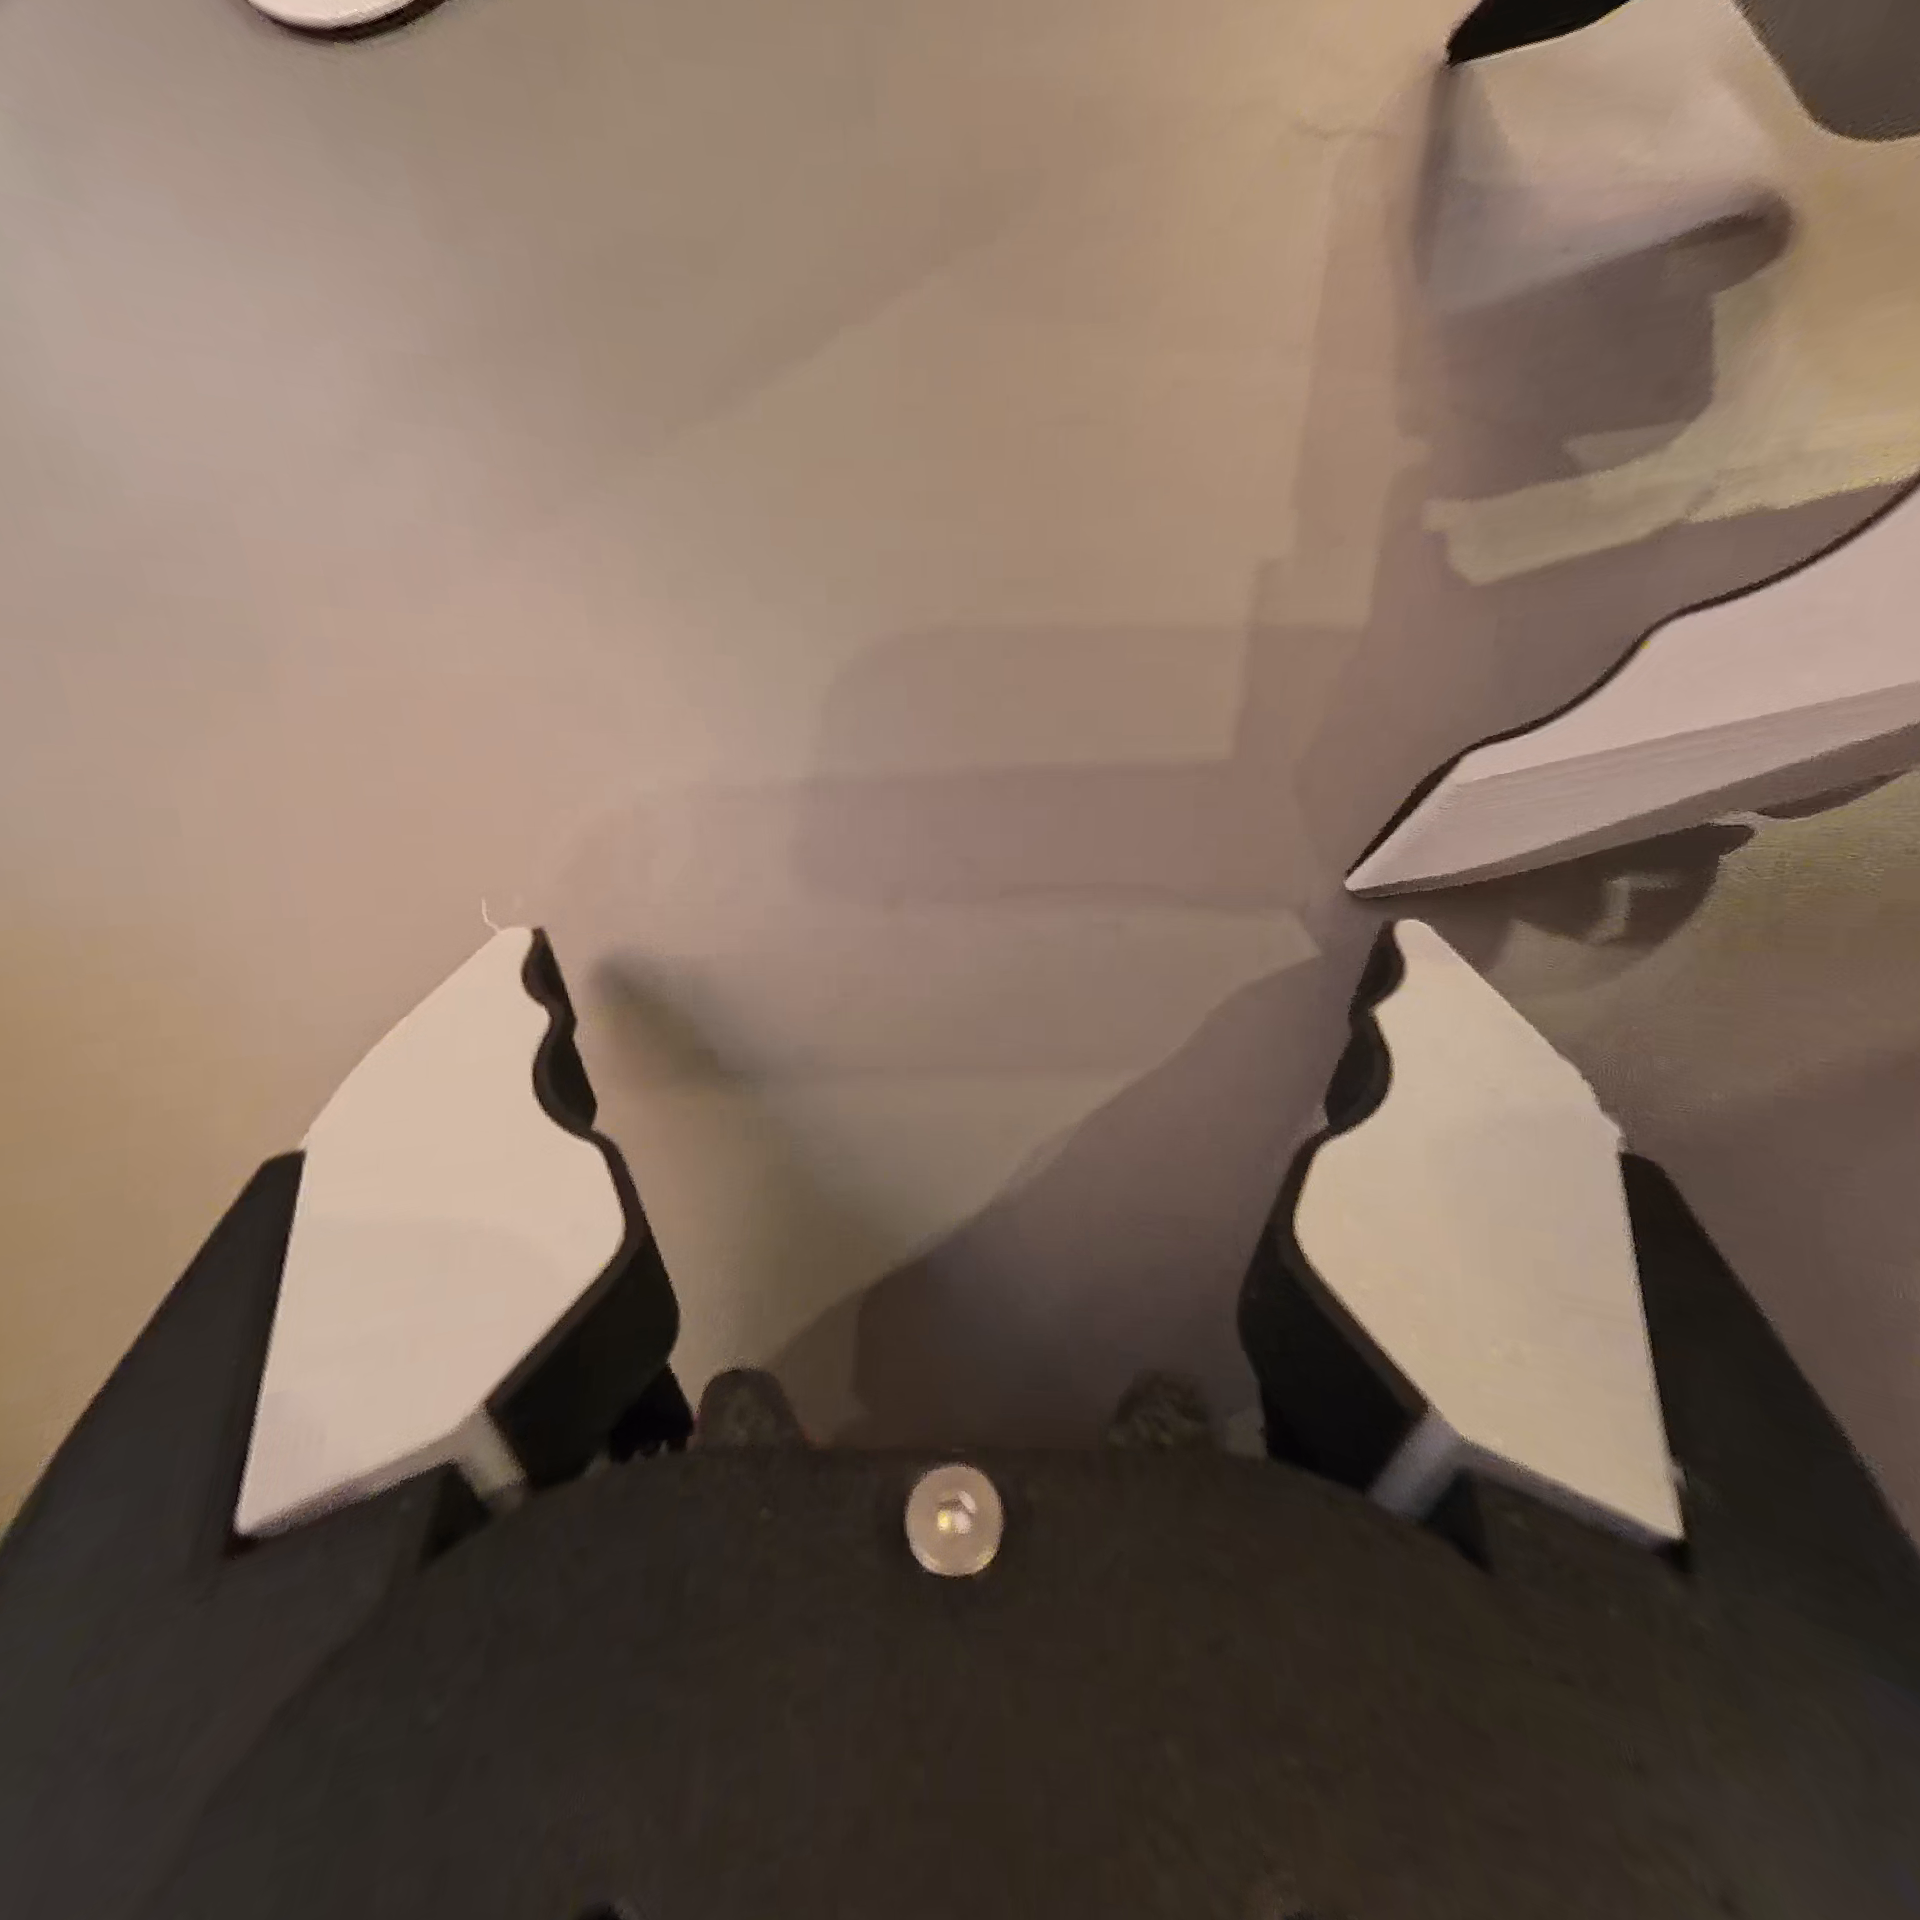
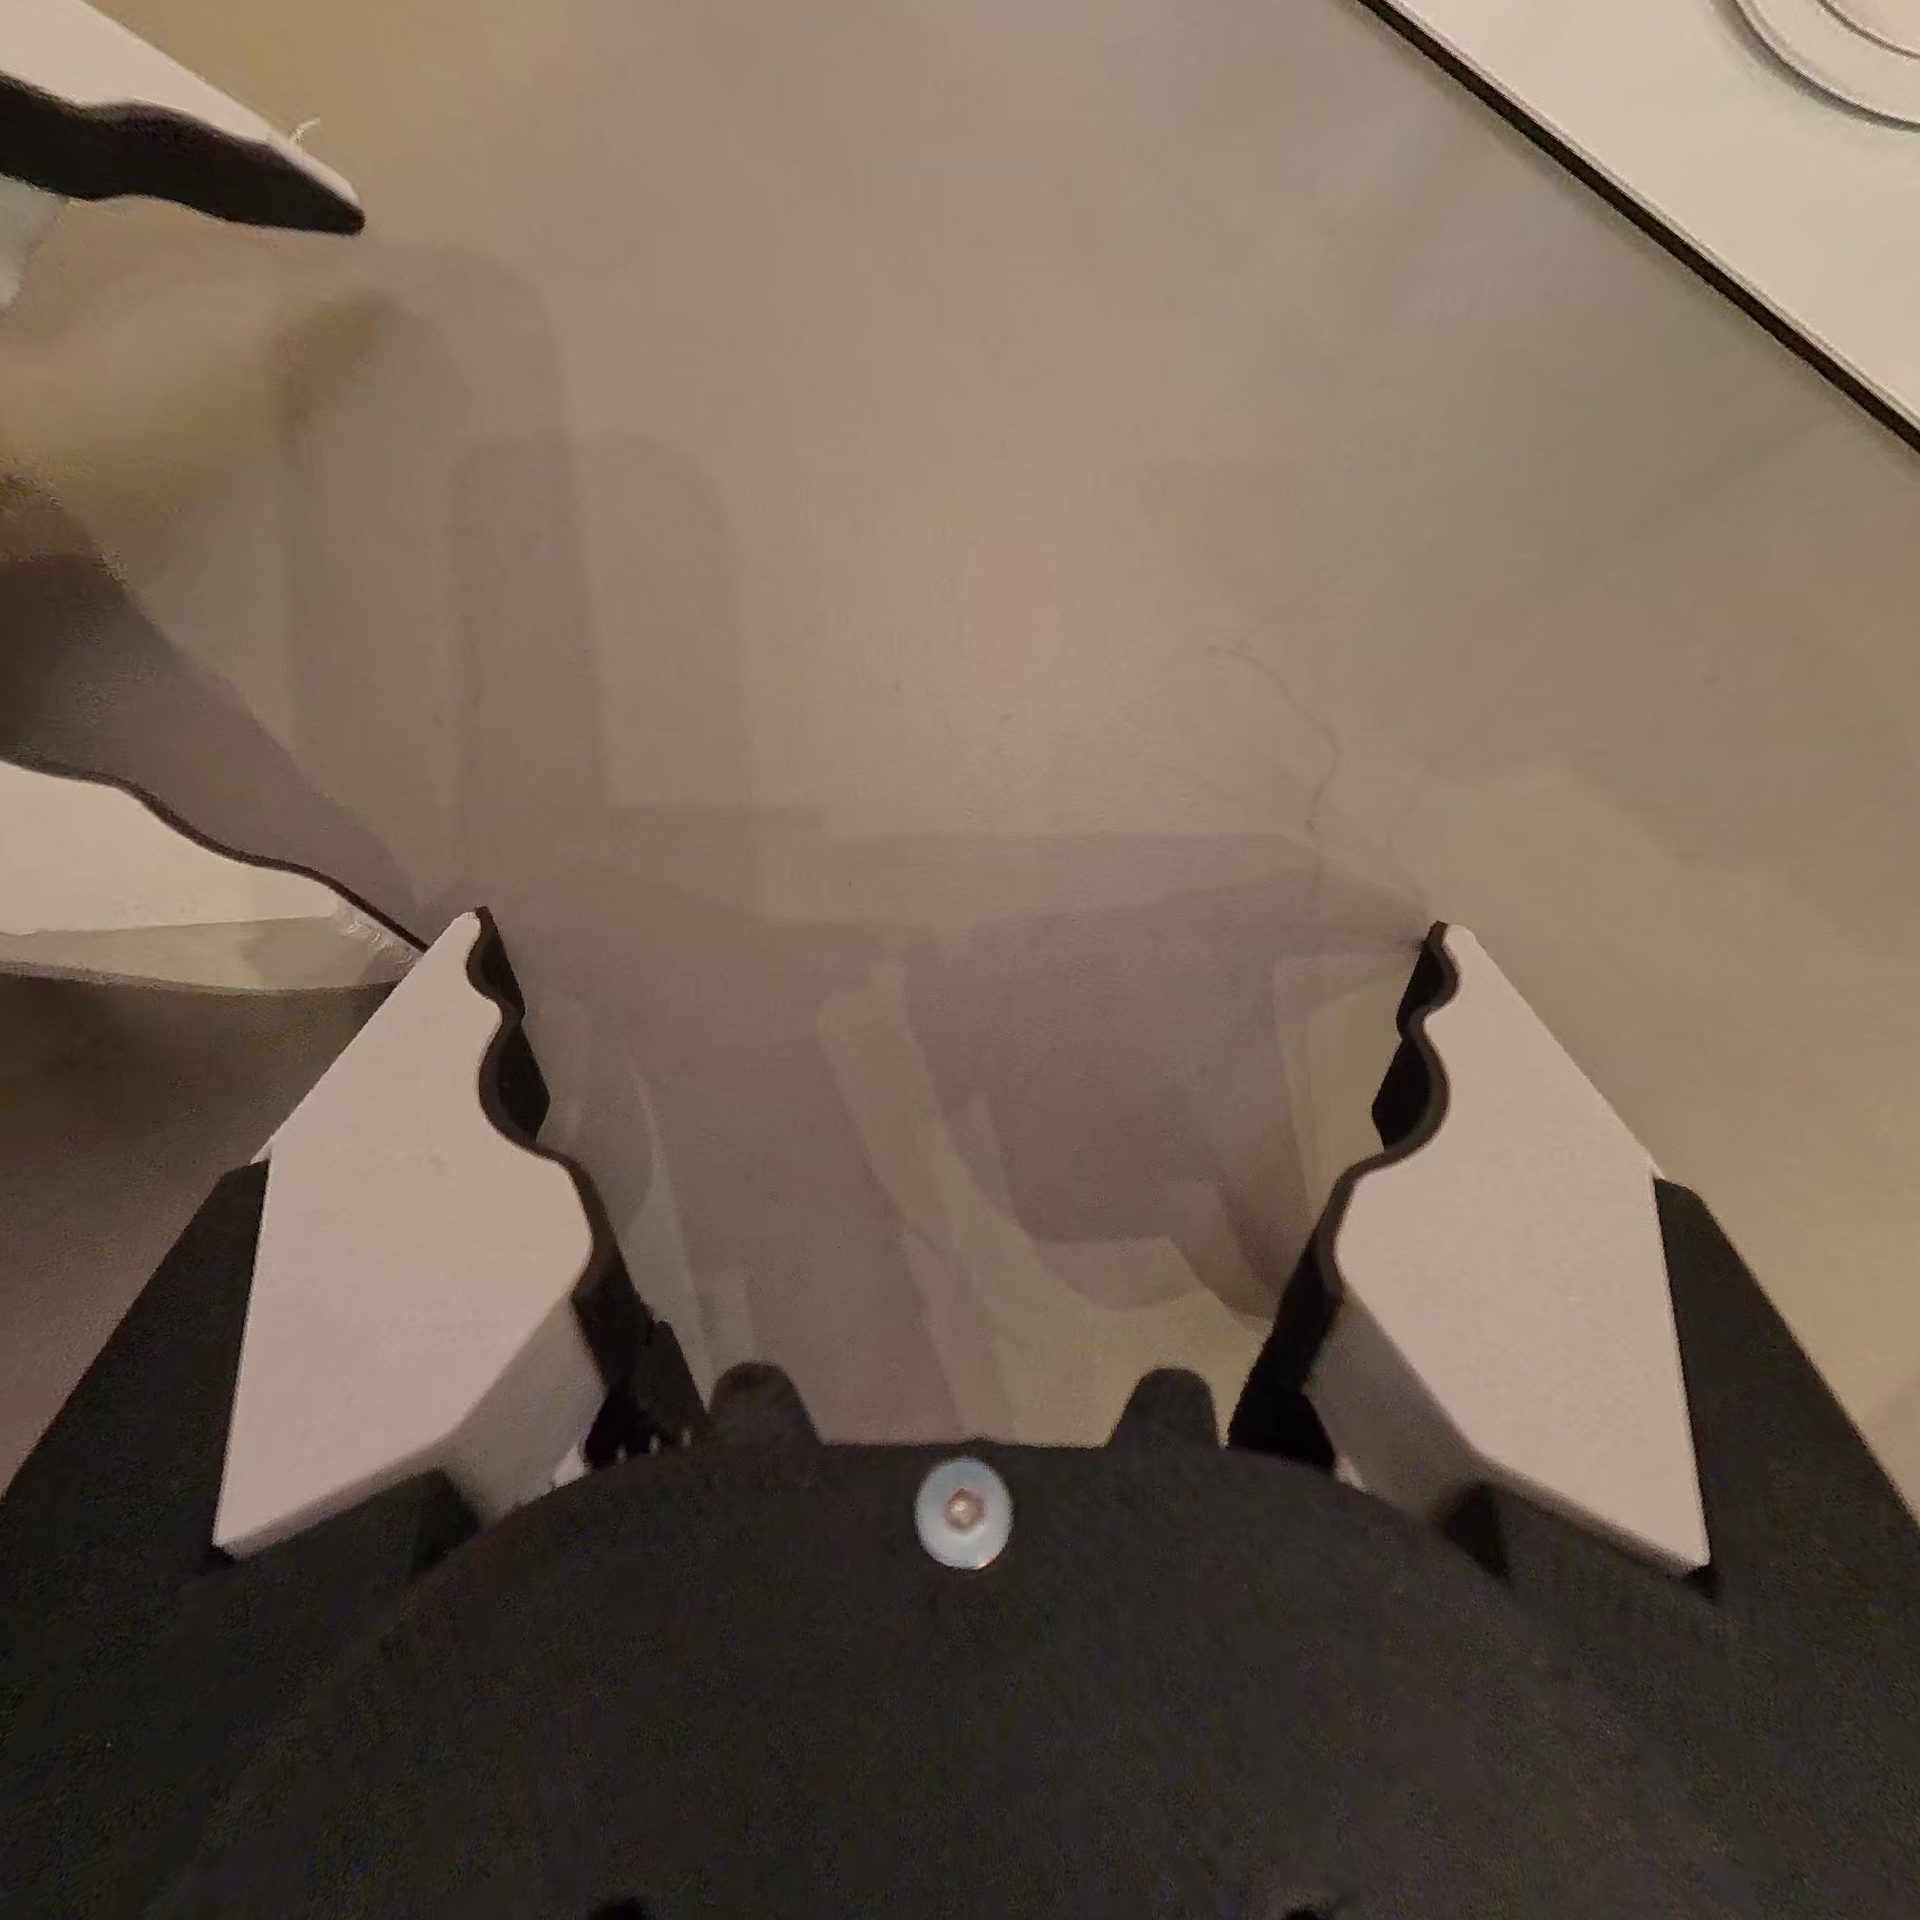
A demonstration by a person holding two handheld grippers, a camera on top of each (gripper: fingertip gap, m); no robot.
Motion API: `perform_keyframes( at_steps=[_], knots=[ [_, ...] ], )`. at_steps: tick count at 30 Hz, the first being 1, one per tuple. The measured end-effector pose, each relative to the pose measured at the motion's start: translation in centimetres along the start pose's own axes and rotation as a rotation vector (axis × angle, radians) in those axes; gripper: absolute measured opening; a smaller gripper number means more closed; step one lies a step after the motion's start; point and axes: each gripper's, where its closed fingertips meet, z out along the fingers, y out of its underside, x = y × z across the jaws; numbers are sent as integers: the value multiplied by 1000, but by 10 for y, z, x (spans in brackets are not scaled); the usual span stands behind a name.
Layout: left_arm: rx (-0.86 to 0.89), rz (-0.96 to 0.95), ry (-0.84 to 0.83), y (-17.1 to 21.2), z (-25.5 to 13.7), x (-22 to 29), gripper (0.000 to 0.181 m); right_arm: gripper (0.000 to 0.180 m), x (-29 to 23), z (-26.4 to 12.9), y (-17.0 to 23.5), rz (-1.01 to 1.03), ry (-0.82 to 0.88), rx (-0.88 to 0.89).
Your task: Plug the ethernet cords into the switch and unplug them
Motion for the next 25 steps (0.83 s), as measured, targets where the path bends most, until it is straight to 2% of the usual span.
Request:
perform_keyframes(
  at_steps=[3,6,10,14,16,17,18,20,25],
  knots=[
    [16,-1,-31,0,-3,-1,133,160,0,0,0,0,0,0],
    [12,-31,-22,1,-4,1,120,160,0,0,0,0,0,0],
    [-14,-46,-12,7,-4,-5,133,160,0,0,0,0,0,0],
    [14,-28,33,10,-12,5,103,160,0,0,0,0,0,0],
    [11,-43,43,14,-15,4,98,160,0,0,0,0,0,0],
    [10,-35,51,15,-15,4,100,160,0,0,0,0,0,0],
    [1,-8,80,18,-16,8,110,160,0,0,0,0,0,0],
    [-62,121,196,31,-20,23,145,160,0,0,0,0,0,0],
    [-57,166,196,33,-22,25,147,160,0,0,0,0,0,0]
  ],
)
